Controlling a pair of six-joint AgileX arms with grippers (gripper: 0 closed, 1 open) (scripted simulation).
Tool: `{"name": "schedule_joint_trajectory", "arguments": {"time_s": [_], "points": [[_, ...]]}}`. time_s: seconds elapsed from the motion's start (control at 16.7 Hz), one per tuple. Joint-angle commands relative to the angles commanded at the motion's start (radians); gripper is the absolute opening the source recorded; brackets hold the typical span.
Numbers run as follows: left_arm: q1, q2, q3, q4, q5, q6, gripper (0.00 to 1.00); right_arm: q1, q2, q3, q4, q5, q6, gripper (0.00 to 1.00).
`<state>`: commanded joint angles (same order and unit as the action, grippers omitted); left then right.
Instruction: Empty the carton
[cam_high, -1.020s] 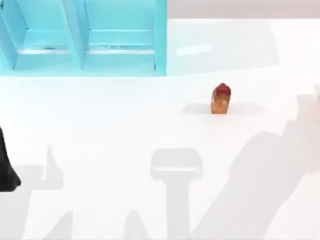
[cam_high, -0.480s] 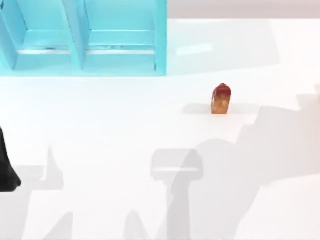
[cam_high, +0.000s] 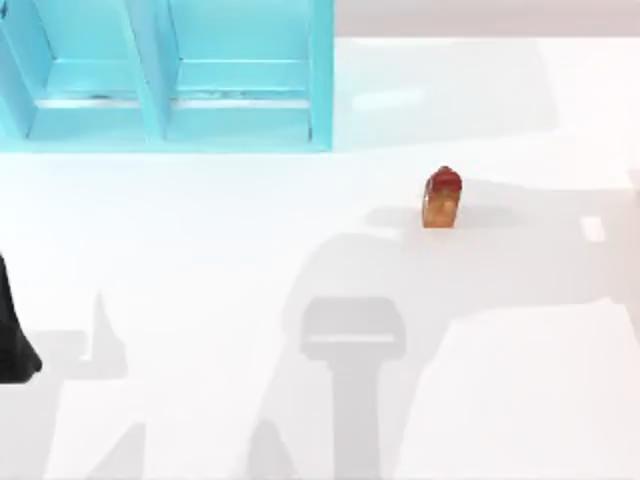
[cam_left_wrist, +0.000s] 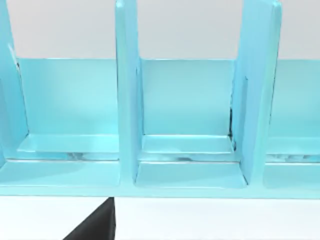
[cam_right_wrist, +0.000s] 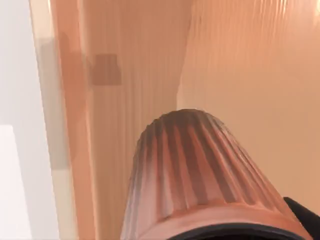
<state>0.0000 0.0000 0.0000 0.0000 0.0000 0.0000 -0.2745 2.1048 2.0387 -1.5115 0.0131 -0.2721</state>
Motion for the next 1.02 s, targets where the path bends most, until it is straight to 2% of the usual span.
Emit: {"name": "schedule_joint_trajectory", "arguments": {"time_s": [0.24, 0.42, 0.72, 1.02], "points": [[0.0, 0.0, 0.0, 0.0, 0.0, 0.0, 1.0, 0.238, 0.083, 0.05, 0.038, 0.025, 0.195, 0.0], [0.0, 0.0, 0.0, 0.0, 0.0, 0.0, 1.0, 0.342, 0.147, 0.077, 0.074, 0.036, 0.309, 0.0], [0.0, 0.0, 0.0, 0.0, 0.0, 0.0, 1.0, 0.383, 0.221, 0.097, 0.122, 0.042, 0.407, 0.0], [0.0, 0.0, 0.0, 0.0, 0.0, 0.0, 1.0, 0.386, 0.232, 0.098, 0.134, 0.043, 0.423, 0.0]]}}
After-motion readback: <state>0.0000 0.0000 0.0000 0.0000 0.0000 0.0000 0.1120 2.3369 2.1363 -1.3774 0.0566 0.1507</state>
